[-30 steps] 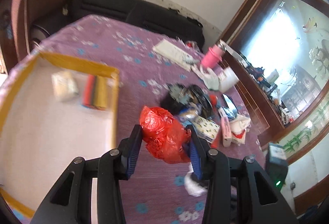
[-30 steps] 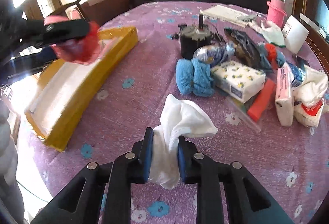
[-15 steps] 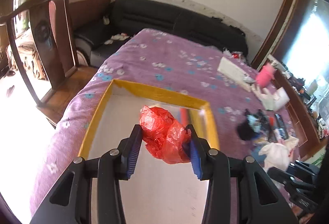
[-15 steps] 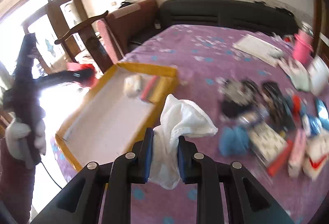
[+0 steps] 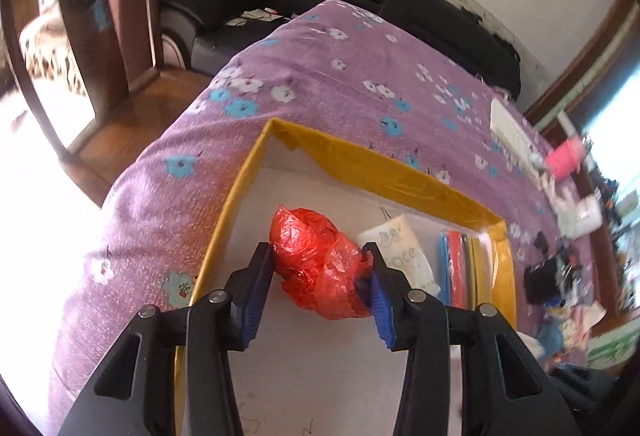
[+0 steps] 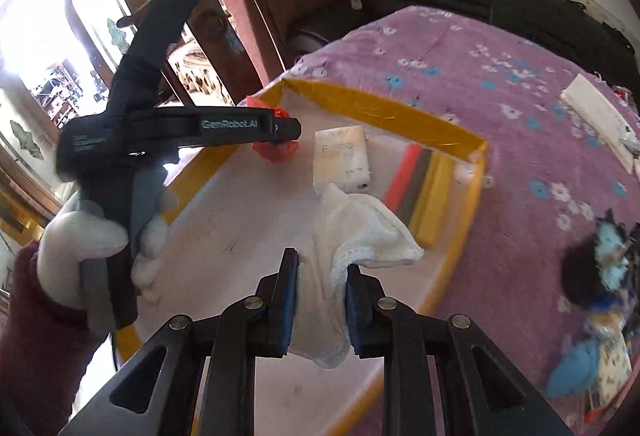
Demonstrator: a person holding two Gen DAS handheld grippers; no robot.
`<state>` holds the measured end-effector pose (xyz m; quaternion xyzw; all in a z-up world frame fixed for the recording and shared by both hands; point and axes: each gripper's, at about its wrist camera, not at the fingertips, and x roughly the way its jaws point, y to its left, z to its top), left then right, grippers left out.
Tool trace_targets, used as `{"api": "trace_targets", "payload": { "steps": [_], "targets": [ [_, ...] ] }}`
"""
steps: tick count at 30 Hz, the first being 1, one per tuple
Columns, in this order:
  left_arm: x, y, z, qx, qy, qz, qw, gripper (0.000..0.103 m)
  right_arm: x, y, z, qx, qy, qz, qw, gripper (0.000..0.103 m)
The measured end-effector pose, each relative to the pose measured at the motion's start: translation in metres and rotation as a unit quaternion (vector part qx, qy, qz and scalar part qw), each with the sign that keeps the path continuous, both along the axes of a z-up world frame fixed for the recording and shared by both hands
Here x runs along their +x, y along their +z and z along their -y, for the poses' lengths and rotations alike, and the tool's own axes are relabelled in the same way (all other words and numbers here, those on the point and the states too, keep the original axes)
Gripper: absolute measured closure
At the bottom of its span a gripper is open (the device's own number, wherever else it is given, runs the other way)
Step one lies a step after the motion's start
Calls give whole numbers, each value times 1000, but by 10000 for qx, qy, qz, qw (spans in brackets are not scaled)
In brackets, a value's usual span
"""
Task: Organize soft objects
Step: 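Release the red bag into the tray while the right tool drops the cloth there, then grasp the blue sock with the left tool while the right tool reaches the pink rose tissue pack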
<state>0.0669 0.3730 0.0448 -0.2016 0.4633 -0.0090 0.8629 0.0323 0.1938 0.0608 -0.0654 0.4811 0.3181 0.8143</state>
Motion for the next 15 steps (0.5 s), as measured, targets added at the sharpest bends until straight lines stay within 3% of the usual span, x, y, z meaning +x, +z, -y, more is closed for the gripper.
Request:
{"api": "trace_targets", "payload": {
  "steps": [7, 10, 15],
  "targets": [
    [-27, 21, -13, -264, 96, 359, 9990, 35, 18, -21, -11, 19, -98, -240, 9997, 77],
    [-42, 34, -17, -320, 184, 546, 9978, 33, 19, -23, -12, 121, -123, -352, 9992, 66],
    [-66, 57, -12, -426, 258, 844, 9952, 30, 8, -2, 1, 227, -216, -7, 9995, 48]
  ]
}}
